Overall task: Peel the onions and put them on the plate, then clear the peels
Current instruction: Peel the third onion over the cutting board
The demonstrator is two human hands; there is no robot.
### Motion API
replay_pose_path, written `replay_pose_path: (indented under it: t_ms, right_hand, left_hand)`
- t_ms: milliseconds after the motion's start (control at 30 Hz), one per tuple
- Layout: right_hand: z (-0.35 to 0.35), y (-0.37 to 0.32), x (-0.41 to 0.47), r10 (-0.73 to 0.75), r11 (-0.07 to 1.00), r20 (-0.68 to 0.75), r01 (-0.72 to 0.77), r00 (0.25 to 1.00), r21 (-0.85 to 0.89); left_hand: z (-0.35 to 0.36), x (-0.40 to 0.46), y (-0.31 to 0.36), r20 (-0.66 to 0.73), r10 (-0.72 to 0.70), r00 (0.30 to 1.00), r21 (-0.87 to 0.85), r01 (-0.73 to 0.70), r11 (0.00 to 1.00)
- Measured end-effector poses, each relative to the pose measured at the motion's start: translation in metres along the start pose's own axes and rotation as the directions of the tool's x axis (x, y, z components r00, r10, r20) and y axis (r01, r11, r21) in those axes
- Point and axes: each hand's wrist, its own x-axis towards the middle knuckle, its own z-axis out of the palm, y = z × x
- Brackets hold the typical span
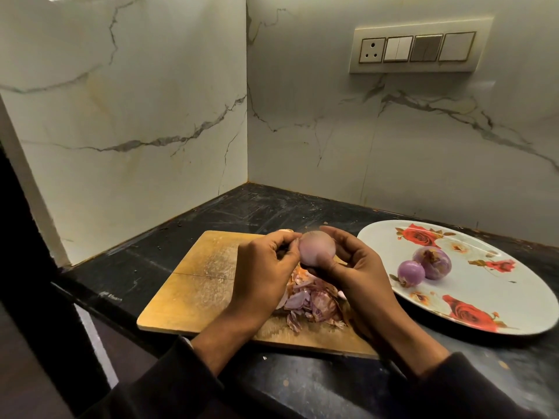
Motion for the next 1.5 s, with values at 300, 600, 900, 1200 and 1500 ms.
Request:
replay_pose_path:
  t_ms: [300, 600, 900, 1200, 1500]
  right_hand:
    - [0.000, -0.002, 0.003, 0.031, 0.992, -0.043, -0.025, 0.999, 0.124]
    - [0.004, 0.002, 0.003, 0.037, 0.989, -0.012, -0.035, 0.999, 0.140]
    - [0.007, 0.002, 0.003, 0.046, 0.992, 0.001, -0.046, 0.999, 0.113]
    - [0.010, -0.002, -0.001, 0.029, 0.996, -0.019, -0.027, 0.999, 0.090]
    - [0.008, -0.004, 0.003, 0.099, 0.960, -0.011, -0.092, 0.995, 0.263]
  left_hand:
    - [0.005, 0.004, -0.005, 0.062, -0.138, 0.988, -0.135, 0.146, 0.980]
    - [0.004, 0.004, -0.006, 0.122, -0.190, 0.974, -0.159, 0.208, 0.965]
    - [0.001, 0.005, -0.008, 0.035, -0.154, 0.987, -0.049, 0.156, 0.987]
    - [0.003, 0.006, -0.009, 0.035, -0.233, 0.972, -0.118, 0.235, 0.965]
    - [0.004, 0.009, -0.005, 0.280, -0.406, 0.870, -0.503, 0.494, 0.710]
